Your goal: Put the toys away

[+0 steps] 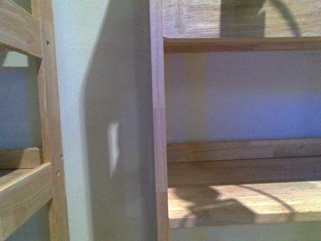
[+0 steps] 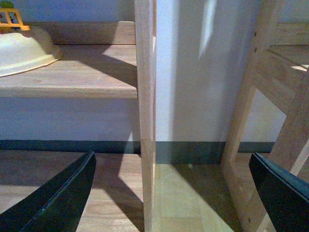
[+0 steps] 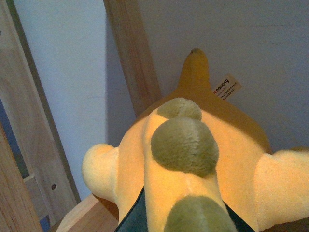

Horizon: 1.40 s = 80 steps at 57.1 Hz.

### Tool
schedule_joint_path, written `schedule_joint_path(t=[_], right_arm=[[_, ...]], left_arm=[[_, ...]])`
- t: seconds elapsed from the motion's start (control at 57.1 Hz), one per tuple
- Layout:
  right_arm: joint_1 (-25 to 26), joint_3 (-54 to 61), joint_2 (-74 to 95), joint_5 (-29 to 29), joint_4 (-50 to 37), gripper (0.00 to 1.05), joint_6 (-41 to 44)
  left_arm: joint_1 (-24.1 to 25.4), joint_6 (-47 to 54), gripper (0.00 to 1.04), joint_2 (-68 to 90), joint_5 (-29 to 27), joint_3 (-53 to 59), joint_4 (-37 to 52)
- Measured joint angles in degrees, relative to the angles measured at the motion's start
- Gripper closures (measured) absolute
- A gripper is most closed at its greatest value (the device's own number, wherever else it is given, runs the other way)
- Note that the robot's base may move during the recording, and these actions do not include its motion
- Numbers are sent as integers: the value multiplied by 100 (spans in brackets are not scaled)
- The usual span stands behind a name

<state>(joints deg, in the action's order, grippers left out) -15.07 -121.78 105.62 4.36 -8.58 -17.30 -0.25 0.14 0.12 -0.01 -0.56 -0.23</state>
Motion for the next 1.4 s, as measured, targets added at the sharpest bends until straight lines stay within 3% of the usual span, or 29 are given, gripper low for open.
schedule_joint_path(t=[0.105, 0.245, 0.438, 0.648, 0.84, 1.12, 1.4], right_arm=[[2, 17, 2, -15, 0, 97, -20], [15, 149, -70, -122, 2, 62, 57], [-15, 221, -210, -579, 68, 36, 426], [-234, 509, -625, -1878, 109, 6, 1064], [-382, 1261, -1427, -2439, -192, 7, 1279], [-647, 3156, -3150, -2682, -968, 7, 1917], [-415, 5243, -5180, -3292, -1397, 7, 2468]], left_arm=[[0, 0, 6, 0, 0, 0, 0], [0, 0, 6, 0, 0, 0, 0], [0, 2, 6, 0, 0, 0, 0], [0, 0, 6, 0, 0, 0, 0], [0, 0, 6, 0, 0, 0, 0], [0, 2, 6, 0, 0, 0, 0], [0, 0, 6, 0, 0, 0, 0]])
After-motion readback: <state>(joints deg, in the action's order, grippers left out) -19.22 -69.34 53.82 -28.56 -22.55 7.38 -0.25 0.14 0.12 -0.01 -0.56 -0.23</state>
